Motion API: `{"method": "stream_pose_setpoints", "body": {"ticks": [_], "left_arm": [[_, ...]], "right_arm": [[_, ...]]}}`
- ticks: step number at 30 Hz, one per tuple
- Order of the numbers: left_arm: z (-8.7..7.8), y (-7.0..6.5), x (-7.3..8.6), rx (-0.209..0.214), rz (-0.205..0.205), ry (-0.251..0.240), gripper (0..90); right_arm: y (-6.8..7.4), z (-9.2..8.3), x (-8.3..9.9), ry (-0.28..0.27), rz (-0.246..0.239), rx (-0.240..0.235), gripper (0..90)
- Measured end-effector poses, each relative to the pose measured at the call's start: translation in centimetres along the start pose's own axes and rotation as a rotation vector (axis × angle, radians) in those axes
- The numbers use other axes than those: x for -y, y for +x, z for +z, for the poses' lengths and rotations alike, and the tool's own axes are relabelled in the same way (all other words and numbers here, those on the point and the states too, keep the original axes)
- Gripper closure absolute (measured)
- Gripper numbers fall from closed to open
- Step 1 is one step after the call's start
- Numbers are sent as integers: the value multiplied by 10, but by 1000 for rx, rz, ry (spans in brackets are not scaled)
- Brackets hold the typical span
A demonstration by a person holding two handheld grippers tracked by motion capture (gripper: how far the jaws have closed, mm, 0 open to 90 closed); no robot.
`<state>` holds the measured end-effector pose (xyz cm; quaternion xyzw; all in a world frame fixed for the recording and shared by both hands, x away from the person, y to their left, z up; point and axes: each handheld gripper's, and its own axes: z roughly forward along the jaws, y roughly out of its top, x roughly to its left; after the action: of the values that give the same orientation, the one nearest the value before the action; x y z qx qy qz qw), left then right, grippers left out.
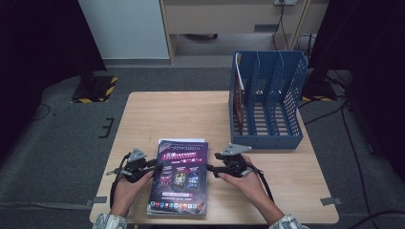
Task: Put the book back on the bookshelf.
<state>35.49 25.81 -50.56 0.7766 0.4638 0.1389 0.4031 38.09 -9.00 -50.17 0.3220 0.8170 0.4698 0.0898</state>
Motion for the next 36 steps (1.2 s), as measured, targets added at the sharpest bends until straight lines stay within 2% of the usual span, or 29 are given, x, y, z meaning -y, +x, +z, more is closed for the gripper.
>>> {"method": "stream_pose_setpoints", "body": {"ticks": [8,12,13,14,18,26,32,36], "left_arm": [[1,-1,0,-1,14,2,615],[2,-3,-1,-1,21,2,615],[2,-3,-1,-2,24,3,615],[2,-3,-1,-1,29,6,608],[3,-5,-1,1,34,6,605],[3,-5,-2,-2,42,8,603],[3,-5,-1,-1,39,6,600],[3,-5,-1,-1,40,7,599]], "right_arm": [[1,11,5,43,39,-46,265],[2,15,7,60,53,-53,223],[2,16,8,58,66,-57,219],[0,18,10,56,100,-83,202],[0,24,14,80,108,-97,177],[0,31,17,84,154,-133,158],[0,34,18,80,171,-151,160],[1,36,18,75,165,-158,163]]}}
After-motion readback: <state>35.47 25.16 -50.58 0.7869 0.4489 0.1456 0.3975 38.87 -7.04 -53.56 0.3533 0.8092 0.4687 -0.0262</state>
